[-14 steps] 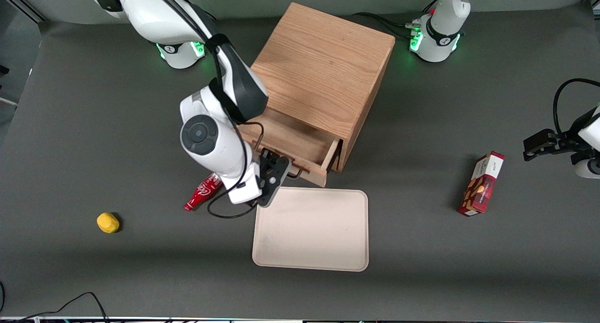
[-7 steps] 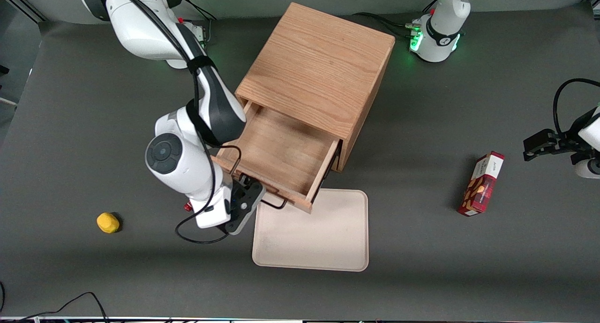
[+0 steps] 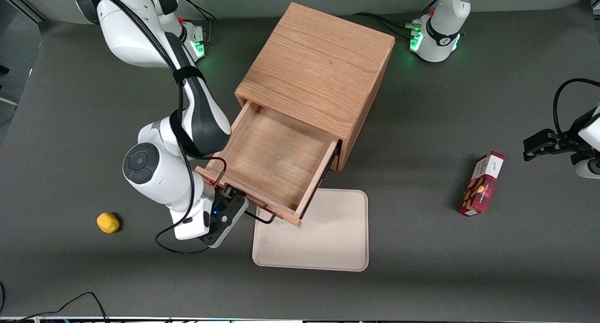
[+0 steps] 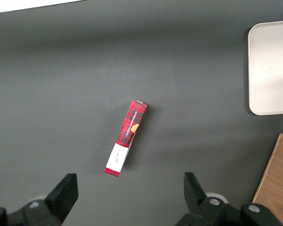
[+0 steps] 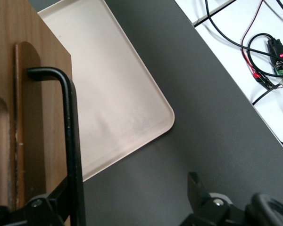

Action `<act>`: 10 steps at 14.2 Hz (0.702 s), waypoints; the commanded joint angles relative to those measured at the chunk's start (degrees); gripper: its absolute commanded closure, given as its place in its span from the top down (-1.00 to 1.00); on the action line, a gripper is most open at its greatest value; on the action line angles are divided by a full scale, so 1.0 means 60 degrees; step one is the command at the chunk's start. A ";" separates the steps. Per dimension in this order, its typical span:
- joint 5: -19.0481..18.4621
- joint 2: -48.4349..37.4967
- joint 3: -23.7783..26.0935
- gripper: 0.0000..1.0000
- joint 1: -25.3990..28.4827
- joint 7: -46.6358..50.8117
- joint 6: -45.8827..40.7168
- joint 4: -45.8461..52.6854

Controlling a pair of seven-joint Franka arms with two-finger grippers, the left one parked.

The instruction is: Open upper drawer

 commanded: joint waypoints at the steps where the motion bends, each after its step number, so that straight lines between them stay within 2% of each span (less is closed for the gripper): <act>1: 0.0227 -0.0053 -0.0075 1.00 -0.0197 0.0230 -0.0157 0.0290; 4: 0.0902 -0.0170 -0.0061 1.00 -0.0167 0.0290 -0.0360 0.0217; 10: 0.2000 -0.0185 -0.0061 1.00 -0.0226 0.0290 -0.1737 0.0188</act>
